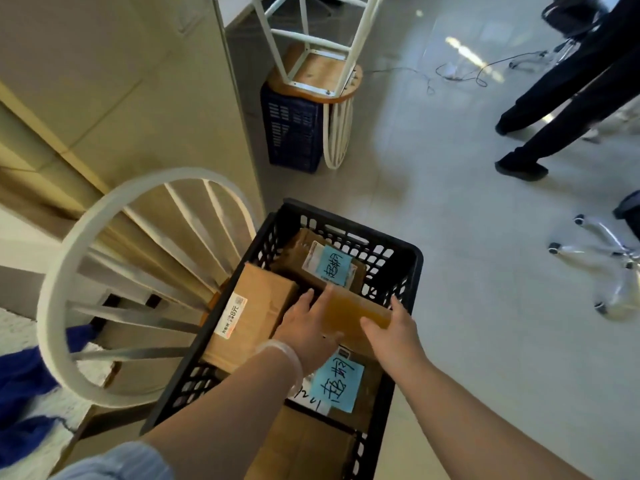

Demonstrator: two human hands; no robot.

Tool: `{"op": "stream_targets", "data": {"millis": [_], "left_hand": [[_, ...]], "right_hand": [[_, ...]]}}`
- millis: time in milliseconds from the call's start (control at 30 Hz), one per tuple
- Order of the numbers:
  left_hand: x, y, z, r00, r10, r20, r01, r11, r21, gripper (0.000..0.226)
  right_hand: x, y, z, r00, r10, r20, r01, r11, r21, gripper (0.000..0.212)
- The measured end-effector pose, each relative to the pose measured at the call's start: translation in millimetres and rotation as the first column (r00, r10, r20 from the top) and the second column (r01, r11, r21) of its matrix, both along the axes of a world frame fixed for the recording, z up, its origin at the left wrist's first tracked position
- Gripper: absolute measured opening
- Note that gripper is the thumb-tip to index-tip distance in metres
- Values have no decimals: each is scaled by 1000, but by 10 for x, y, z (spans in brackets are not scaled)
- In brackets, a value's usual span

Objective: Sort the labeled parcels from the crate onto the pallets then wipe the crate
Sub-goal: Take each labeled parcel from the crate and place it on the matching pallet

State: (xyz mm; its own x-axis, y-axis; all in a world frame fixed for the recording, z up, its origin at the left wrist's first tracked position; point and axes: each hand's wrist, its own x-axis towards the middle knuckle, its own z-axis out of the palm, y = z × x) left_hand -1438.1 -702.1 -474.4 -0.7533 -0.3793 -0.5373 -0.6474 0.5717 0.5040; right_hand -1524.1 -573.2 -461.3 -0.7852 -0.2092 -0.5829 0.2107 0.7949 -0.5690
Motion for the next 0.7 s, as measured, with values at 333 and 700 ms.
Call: {"op": "stream_targets", "data": {"millis": [333,700], "left_hand": [[-373,48,-277,985,169,35,-172,969,178,81],[-218,70,271,865,482,-138,-453,870,192,45]], "right_hand": [[-218,-64,-144,945,-224,238,240,970,-38,75],[-159,37,171,871,-429,237,474,862,-180,48]]}}
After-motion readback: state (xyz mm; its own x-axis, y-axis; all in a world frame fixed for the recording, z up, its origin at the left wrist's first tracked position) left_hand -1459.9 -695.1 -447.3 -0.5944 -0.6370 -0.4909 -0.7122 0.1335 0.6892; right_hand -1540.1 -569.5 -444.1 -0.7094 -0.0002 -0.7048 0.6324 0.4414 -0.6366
